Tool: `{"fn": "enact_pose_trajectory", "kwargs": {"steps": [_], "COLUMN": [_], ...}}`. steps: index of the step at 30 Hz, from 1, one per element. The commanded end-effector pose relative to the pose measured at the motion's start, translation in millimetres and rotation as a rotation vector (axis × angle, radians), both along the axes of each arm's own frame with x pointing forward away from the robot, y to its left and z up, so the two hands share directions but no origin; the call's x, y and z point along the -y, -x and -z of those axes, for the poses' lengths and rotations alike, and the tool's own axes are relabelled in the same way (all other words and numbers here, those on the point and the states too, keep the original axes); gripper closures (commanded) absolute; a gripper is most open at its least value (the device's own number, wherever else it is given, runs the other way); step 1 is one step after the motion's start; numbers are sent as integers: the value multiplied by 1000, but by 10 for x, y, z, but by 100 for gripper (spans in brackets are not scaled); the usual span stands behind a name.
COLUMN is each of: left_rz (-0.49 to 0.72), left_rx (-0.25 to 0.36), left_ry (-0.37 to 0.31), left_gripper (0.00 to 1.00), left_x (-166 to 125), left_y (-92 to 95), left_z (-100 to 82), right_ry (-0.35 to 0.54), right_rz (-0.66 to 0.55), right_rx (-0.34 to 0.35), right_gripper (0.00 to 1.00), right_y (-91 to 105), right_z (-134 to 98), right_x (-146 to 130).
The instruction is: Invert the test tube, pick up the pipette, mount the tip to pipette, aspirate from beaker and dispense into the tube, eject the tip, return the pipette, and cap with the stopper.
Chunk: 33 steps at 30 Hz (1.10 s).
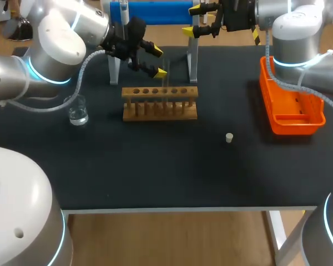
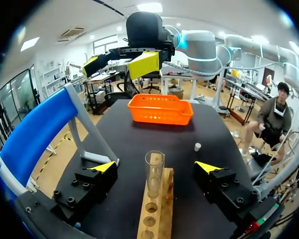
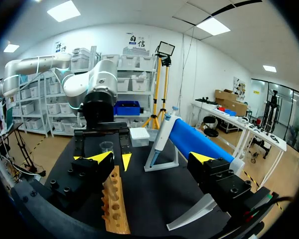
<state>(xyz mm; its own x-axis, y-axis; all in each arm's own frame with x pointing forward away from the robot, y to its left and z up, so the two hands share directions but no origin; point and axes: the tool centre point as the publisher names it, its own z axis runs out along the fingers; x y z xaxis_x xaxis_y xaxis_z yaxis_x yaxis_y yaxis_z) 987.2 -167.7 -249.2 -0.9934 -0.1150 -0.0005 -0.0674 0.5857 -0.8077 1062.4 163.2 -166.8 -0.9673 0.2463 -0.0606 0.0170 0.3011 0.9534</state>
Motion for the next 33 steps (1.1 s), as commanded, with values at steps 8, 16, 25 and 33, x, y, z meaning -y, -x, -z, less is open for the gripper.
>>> {"fn": "enact_pose_trajectory", "kwargs": {"steps": [8, 16, 25, 33], "left_rz": [0, -6, 8, 26], "left_rx": [57, 92, 79, 64], "left_ry": [-26, -15, -5, 2], "left_gripper": [0, 0, 0, 0], "left_x": [93, 119, 139, 174], "left_y": [30, 44, -11, -105], "left_z": [116, 228, 383, 483], "right_ry": [2, 2, 2, 2], "right_rz": [-2, -2, -2, -2], "right_rx": [-2, -2, -2, -2], "right_gripper": [0, 0, 0, 0], "right_y": [-1, -1, -1, -1], "right_z": [-7, -7, -7, -7], "right_x": [9, 9, 9, 9]}}
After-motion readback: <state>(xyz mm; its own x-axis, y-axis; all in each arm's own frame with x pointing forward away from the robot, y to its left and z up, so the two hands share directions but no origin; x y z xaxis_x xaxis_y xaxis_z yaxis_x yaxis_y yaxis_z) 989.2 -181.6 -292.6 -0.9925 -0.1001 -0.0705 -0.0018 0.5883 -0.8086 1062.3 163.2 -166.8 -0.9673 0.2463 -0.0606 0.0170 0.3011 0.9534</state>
